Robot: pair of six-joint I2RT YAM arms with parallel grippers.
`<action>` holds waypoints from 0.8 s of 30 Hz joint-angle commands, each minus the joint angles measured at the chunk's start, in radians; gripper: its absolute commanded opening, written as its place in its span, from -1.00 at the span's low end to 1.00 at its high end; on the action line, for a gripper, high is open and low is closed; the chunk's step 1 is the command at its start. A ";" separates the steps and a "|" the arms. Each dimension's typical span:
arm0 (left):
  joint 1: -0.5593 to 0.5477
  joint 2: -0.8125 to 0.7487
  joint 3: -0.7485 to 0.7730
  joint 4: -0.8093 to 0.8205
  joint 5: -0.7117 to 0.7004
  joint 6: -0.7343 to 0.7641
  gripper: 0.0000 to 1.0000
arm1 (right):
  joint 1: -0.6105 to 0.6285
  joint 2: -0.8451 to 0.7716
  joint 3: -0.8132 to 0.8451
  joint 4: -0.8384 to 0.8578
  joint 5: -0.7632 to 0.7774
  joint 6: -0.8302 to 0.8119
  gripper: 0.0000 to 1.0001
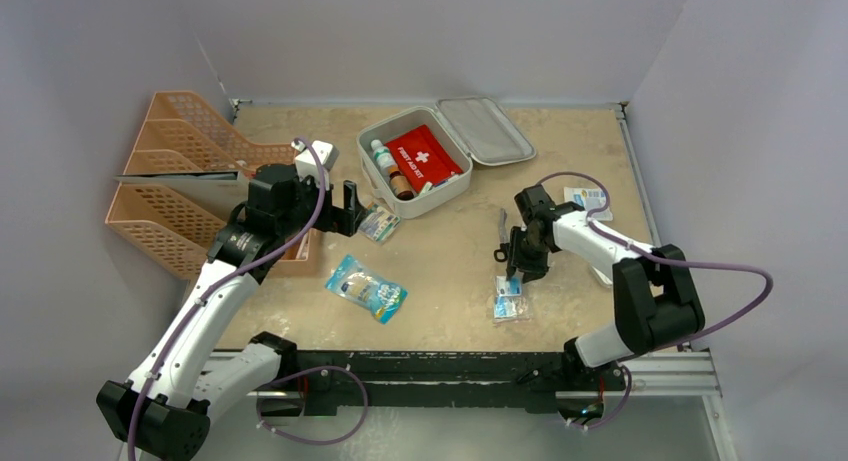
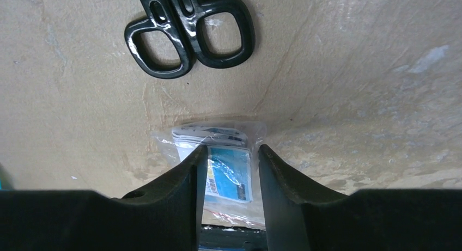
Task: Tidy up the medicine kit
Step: Pick up the medical item at the center of the board.
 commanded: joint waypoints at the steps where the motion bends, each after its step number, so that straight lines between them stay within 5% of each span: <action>1: 0.004 -0.016 -0.002 0.033 0.000 0.014 0.87 | -0.007 0.011 -0.021 0.030 -0.029 -0.002 -0.18; 9: 0.004 -0.010 -0.001 0.034 0.000 0.013 0.87 | -0.007 0.005 -0.027 0.040 -0.026 -0.018 -0.34; 24: 0.004 0.003 -0.002 0.034 0.006 0.014 0.86 | -0.007 -0.110 -0.001 0.058 -0.022 -0.066 -1.00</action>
